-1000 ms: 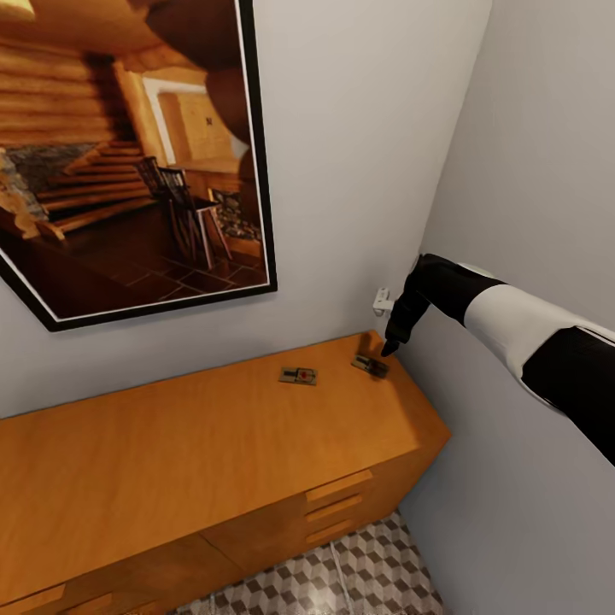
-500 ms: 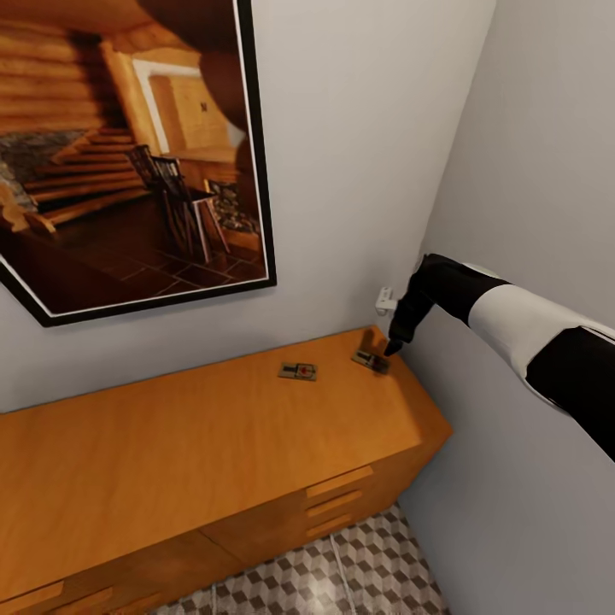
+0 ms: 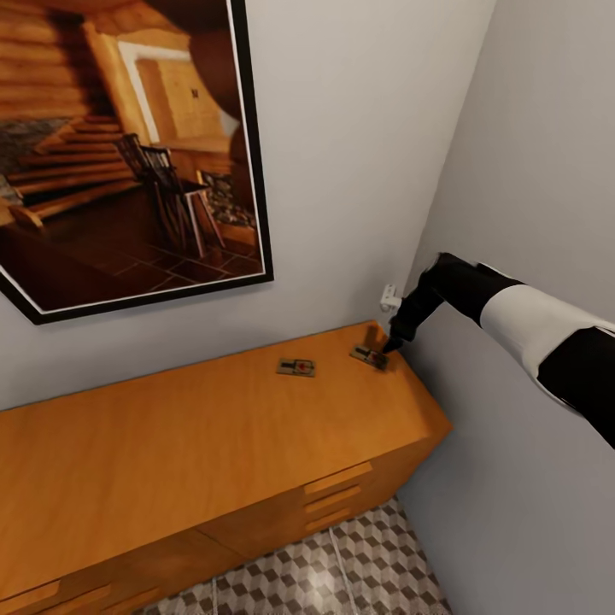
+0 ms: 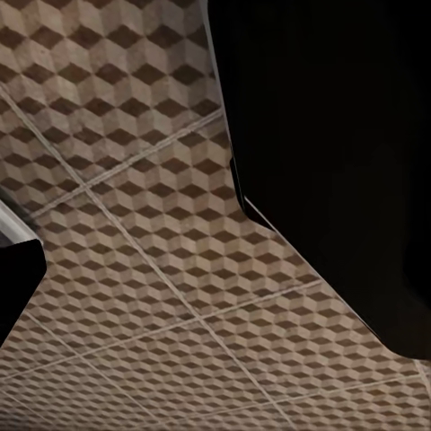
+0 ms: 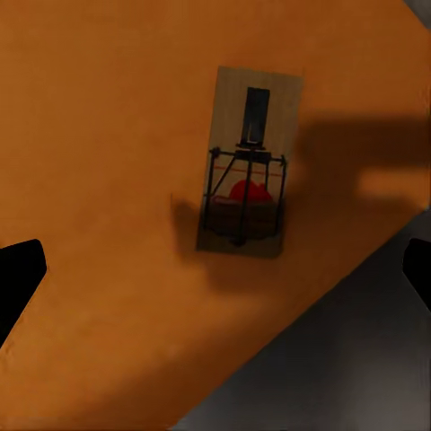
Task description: Take the four mousetraps from the cabinet in the bathroom and place them on the bathroom floor. Make sure all four end up on the same floor surface, and ensure that at least two of them are either under or directly next to the same bathroom sink.
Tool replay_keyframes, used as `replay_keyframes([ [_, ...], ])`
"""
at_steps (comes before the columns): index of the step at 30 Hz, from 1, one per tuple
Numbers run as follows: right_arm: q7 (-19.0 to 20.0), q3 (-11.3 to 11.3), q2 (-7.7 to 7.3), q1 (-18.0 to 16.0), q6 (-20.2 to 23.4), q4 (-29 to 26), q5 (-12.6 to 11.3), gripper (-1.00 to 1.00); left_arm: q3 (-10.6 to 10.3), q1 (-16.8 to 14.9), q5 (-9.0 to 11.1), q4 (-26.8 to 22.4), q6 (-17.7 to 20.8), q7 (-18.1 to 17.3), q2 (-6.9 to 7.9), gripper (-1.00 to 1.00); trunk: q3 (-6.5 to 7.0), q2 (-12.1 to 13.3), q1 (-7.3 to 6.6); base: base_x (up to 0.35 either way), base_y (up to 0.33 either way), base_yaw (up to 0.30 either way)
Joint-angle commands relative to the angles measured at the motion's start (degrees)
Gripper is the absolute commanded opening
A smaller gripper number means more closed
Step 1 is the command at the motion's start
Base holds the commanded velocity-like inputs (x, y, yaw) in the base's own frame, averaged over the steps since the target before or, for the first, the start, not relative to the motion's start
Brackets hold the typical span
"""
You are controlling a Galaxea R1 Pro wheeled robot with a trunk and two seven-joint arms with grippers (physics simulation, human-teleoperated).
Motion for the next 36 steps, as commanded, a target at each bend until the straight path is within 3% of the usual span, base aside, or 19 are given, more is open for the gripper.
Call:
replay_keyframes([
  [1, 0.13, 0.18, -0.16, -0.04, 0.35, -0.16, -0.77, 1.0, -0.48, -0.1, 0.54, 0.23, -0.28, 0.09, -0.05, 1.0, -0.12, -0.1, 0.03, 0.0, 0.0, -0.016],
  [10, 0.15, 0.18, -0.52, -0.04, -0.82, -0.16, -2.64, 1.0, -0.48, -0.08, 0.53, 0.23, -0.28, 0.07, -0.05, 1.0, -0.22, -0.1, 0.03, 0.0, 0.0, -0.006],
  [36, -0.23, 0.35, -0.42, -0.04, -1.05, -0.16, -2.92, 1.0, -0.48, 0.26, 0.55, 0.23, -0.28, 0.07, -0.05, 1.0, -0.23, -0.1, 0.03, 0.0, 0.0, 0.0],
])
